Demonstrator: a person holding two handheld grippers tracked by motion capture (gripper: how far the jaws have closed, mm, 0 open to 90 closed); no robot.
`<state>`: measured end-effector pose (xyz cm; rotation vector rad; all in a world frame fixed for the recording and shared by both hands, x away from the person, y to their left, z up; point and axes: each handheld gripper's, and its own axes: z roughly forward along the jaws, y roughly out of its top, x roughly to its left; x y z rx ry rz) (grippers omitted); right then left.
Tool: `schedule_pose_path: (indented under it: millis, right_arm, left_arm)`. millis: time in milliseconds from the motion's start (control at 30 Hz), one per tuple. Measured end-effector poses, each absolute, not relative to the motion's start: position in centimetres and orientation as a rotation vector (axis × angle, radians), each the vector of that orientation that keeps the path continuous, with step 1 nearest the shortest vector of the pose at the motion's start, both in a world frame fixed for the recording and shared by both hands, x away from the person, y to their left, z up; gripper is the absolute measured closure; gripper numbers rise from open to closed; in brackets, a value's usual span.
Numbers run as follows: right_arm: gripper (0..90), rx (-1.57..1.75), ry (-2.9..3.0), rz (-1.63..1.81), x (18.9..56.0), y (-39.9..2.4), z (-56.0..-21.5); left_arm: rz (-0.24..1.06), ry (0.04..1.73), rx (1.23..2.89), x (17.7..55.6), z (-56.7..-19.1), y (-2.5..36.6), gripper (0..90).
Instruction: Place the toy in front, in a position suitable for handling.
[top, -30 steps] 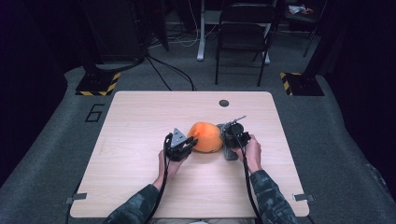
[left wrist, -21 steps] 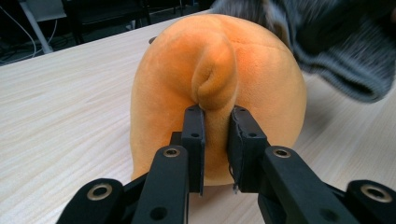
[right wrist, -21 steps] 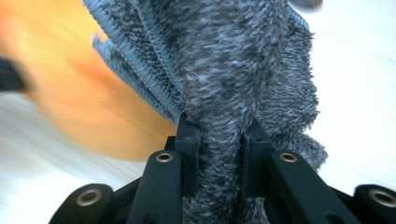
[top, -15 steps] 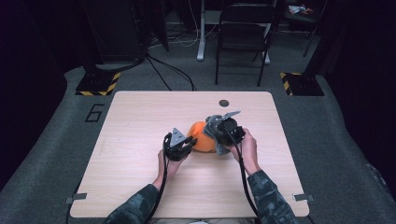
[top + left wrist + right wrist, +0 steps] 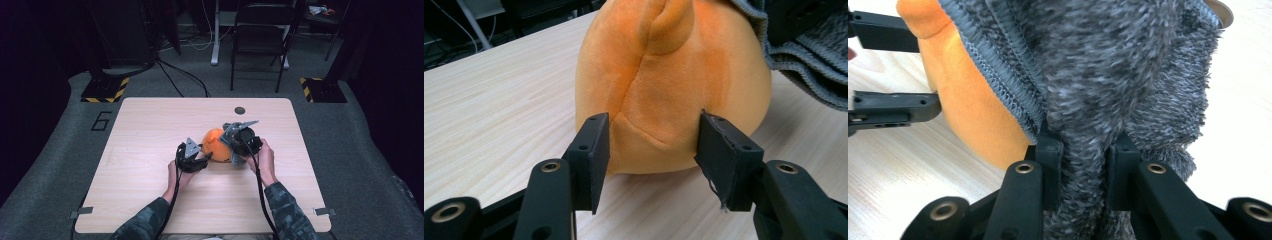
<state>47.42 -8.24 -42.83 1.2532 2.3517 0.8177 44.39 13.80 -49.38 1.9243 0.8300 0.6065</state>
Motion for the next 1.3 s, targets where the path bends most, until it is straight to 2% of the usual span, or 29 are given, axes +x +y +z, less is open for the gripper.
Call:
schedule_pose_path:
  millis: [167, 367, 500, 833, 933, 1133, 1300]
  right_arm:
    - [73.3, 1.238, 2.359, 0.817, 47.4, -8.1, -42.9]
    - [73.4, 1.23, 2.354, 0.816, 47.2, -8.0, -43.0]
    - [73.5, 1.232, 2.341, 0.807, 47.1, -8.1, -42.7]
    - [73.9, 1.266, 2.323, 0.792, 46.6, -8.7, -40.7]
    - [73.9, 1.244, 2.326, 0.788, 46.3, -8.6, -40.0]
    - [73.5, 1.263, 2.325, 0.803, 46.9, -8.5, -41.3]
    - [73.5, 1.212, 2.27, 0.922, 46.1, -8.2, -39.9]
  left_arm:
    - [0.615, 0.817, 1.919, 44.5, -49.8, 13.4, 51.9]
    - [0.615, 0.818, 1.921, 44.4, -50.0, 13.3, 73.6]
    - [0.608, 0.821, 1.914, 44.5, -49.6, 13.0, 81.1]
    - [0.394, 0.827, 1.856, 43.3, -46.6, 13.0, 83.0]
    - [0.41, 0.809, 1.878, 42.9, -46.3, 12.7, 82.8]
    - [0.419, 0.849, 1.87, 43.9, -47.1, 13.6, 82.2]
    - [0.433, 0.846, 1.861, 44.0, -47.3, 13.5, 81.9]
